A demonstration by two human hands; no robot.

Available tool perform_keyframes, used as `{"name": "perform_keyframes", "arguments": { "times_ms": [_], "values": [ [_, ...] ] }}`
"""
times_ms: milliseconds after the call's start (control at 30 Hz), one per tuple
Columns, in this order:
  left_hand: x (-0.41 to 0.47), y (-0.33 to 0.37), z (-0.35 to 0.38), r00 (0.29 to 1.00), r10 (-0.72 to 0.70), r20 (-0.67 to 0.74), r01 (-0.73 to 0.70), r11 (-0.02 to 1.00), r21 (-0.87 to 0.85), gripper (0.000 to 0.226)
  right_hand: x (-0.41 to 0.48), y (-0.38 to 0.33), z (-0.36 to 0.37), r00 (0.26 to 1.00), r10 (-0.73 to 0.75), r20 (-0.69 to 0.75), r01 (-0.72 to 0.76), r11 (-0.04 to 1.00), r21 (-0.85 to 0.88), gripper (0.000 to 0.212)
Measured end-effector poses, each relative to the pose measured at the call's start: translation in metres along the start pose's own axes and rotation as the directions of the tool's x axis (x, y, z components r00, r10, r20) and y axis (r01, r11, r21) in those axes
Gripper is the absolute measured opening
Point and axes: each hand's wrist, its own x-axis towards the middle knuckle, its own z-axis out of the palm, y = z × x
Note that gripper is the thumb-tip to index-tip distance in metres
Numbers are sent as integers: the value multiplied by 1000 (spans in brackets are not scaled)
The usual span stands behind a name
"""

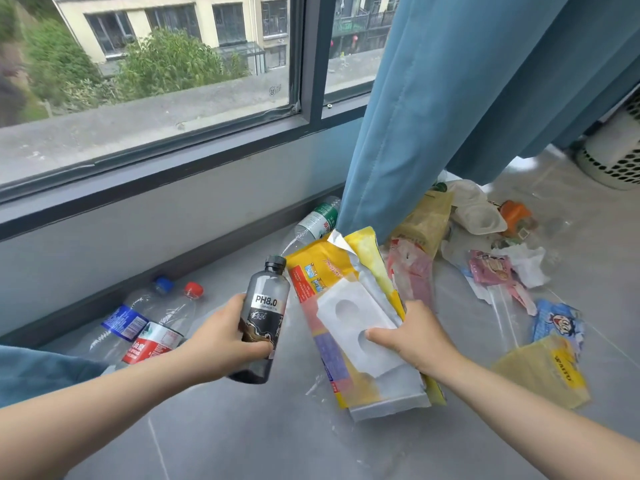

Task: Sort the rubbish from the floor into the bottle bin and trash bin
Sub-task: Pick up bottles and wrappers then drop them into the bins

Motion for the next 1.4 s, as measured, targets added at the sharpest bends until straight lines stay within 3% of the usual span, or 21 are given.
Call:
{"name": "perform_keyframes", "arguments": {
  "times_ms": [167,267,400,633,933,1067,1233,1400],
  "values": [
    [2,43,-26,995,96,40,-95,995,-17,70,1,-13,-39,995,51,-88,-53,999,-13,54],
    [1,69,-37,988,137,72,-137,991,-3,83,2,-29,-55,989,83,-126,-79,996,34,39],
    [-10,111,-61,990,126,68,-123,991,-43,77,-13,-77,-88,978,85,-190,-81,996,33,54],
    [-64,191,-128,999,41,31,-38,995,-89,77,-57,-176,-159,970,175,-167,-165,984,72,51],
    [-155,313,-223,999,28,-38,-33,990,-135,75,-128,-279,-271,963,122,-239,-114,992,48,41],
    [-207,367,-261,1000,14,-1,-14,987,-157,76,-176,-326,-333,952,86,-293,-87,996,10,43],
    [-278,448,-310,998,42,-51,-51,984,-172,75,-235,-373,-411,944,91,-318,-70,994,79,11],
    [-341,519,-347,987,139,-78,-152,967,-205,75,-290,-425,-485,896,71,-438,-22,993,117,33]
  ]
}}
